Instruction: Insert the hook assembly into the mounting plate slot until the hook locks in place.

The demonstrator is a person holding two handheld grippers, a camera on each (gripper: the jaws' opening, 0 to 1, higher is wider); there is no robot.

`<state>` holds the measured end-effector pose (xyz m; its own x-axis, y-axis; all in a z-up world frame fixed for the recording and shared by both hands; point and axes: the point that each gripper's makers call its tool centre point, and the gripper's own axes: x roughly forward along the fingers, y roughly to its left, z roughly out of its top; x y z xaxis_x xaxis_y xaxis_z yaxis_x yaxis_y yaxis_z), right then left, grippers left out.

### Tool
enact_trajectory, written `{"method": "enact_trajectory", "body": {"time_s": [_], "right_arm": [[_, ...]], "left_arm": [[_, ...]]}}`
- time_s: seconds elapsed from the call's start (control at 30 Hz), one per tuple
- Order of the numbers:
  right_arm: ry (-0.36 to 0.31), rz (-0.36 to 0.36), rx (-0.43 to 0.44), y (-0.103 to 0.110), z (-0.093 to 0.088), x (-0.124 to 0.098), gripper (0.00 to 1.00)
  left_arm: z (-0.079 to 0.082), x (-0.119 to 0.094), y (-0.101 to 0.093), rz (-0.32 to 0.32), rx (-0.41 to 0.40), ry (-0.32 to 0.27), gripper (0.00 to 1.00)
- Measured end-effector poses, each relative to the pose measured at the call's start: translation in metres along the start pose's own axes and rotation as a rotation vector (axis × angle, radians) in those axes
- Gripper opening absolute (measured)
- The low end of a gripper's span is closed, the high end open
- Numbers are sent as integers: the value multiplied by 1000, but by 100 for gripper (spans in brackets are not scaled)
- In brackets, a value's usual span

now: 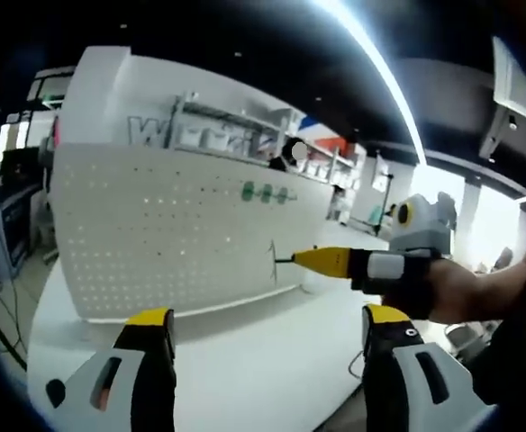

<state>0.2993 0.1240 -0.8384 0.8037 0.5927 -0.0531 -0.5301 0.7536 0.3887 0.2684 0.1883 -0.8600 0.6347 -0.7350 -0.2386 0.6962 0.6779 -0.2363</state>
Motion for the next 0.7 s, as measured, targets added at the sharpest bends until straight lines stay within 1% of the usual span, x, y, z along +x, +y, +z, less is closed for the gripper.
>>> {"method": "enact_trajectory", "body": {"time_s": [0.03, 0.13, 0.3, 0.47, 0.6, 0.7], "right_arm": [[-6, -11, -5, -4, 2, 0, 0], [-14, -29, -25, -11, 5, -1, 0], [-27, -63, -48, -25, 11, -1, 0], [-54, -97, -51, -38, 20, -2, 0], [-66, -122, -66, -48, 23, -2, 0], [-78, -142, -73, -55, 28, -4, 0]], "left_arm": [[-2, 1, -2, -7, -2, 8, 87], [-6, 4, -6, -11, -1, 17, 91], [-15, 9, -16, -27, 27, 47, 98], [-13, 10, -16, -27, 9, 25, 100], [-16, 10, -15, -24, 16, 39, 100], [-21, 10, -8, -6, 24, 57, 100]]}}
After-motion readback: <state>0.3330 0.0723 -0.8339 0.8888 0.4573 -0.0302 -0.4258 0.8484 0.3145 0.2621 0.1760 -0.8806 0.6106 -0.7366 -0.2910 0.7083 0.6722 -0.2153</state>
